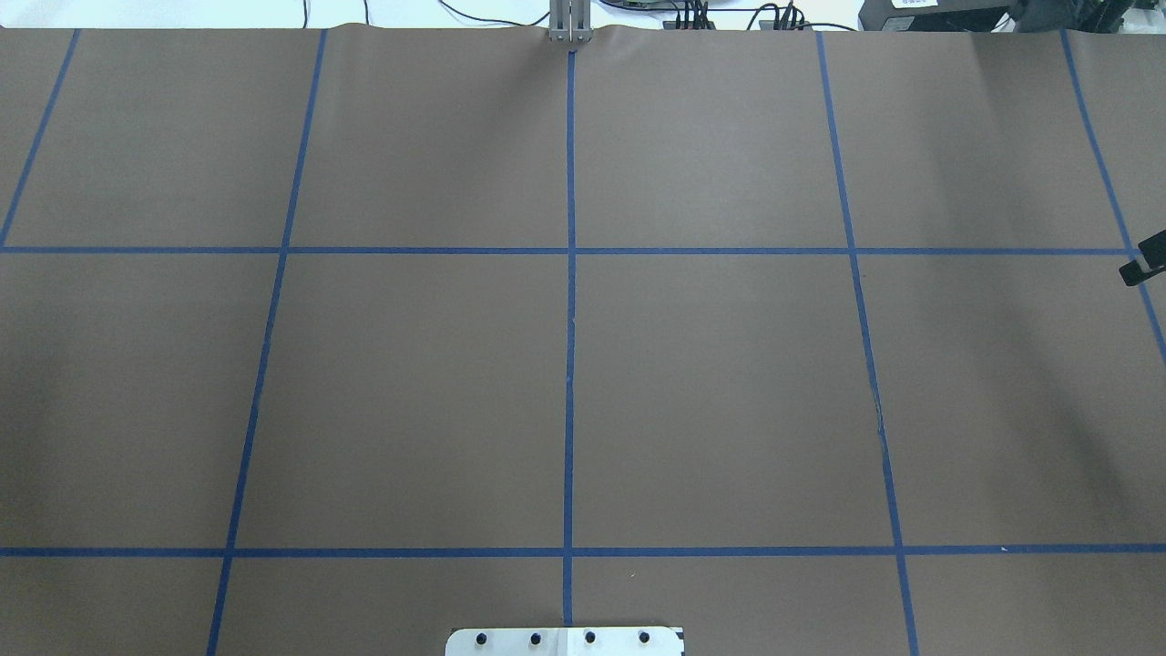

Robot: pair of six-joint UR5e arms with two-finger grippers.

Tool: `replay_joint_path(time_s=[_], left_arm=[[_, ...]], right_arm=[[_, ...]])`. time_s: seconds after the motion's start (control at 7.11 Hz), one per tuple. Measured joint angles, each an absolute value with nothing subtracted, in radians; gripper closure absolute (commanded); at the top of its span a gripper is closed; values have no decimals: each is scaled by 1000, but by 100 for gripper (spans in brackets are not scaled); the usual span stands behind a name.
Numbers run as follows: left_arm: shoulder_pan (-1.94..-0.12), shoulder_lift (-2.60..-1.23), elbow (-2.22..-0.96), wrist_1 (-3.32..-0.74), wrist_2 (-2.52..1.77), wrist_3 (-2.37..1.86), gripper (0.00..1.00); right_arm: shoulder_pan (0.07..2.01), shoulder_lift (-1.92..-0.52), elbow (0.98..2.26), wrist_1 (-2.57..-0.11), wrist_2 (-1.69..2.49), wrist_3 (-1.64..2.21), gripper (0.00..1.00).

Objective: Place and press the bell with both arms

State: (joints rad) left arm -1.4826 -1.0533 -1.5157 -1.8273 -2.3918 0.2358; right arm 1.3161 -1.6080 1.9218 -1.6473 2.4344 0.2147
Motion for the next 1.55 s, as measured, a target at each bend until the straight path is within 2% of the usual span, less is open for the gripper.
replay_joint_path(time_s=[1.55], left_arm=[[-1280,-1093,-1398,-1832,-2395,110,0]], right_arm=[[1274,-1614,1928,-1646,2432,216,0]])
